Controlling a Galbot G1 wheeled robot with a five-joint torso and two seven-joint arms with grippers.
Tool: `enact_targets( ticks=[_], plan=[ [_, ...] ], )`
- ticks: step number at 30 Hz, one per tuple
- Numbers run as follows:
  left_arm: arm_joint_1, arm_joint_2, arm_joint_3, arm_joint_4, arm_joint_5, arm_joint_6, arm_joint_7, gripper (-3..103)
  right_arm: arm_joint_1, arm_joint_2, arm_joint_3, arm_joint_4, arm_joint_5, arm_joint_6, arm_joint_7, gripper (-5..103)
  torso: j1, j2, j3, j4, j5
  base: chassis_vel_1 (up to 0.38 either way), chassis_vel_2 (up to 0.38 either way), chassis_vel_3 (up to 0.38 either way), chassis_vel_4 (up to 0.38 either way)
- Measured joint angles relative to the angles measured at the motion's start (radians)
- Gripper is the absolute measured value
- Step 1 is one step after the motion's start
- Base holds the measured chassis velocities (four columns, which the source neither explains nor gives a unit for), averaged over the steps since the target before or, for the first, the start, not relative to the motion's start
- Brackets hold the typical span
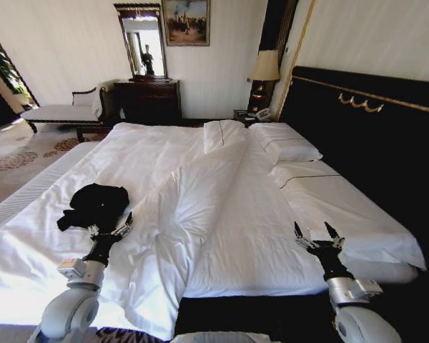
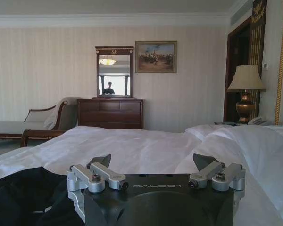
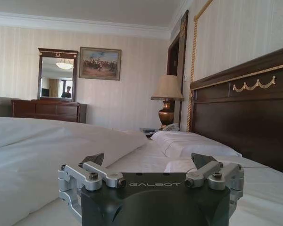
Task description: Fold the clothes on the bed.
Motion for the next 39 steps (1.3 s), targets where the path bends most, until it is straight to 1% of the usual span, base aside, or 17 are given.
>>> enact_targets(
  ticks=[14,20,30,39],
  plan=[
    [0.013,-0.015,0.009,-0.008,0.013,-0.004,0.003,100,-0.007,0.009,0.000,-0.007,0.000,-0.001,0.006,100,-0.001,0.000,0.000,0.0001,0.0002,0.000,0.000,0.000,0.000],
    [0.027,-0.018,0.006,-0.048,0.022,-0.004,0.003,100,-0.005,0.014,-0.002,-0.013,-0.003,-0.005,0.023,100,-0.001,0.000,0.000,0.0001,0.0005,0.031,0.030,-0.040,-0.041],
    [0.029,-0.020,0.004,-0.042,0.020,-0.005,0.003,100,-0.004,0.020,-0.015,-0.013,-0.004,-0.001,0.030,100,-0.001,0.000,0.000,0.0002,-0.0003,0.176,0.178,-0.165,-0.169],
    [0.029,-0.021,0.004,-0.034,0.019,-0.008,0.003,100,-0.005,0.020,-0.015,-0.015,-0.012,-0.002,0.043,100,-0.001,0.000,0.000,0.0002,-0.0002,0.161,0.207,-0.151,-0.189]
  ],
)
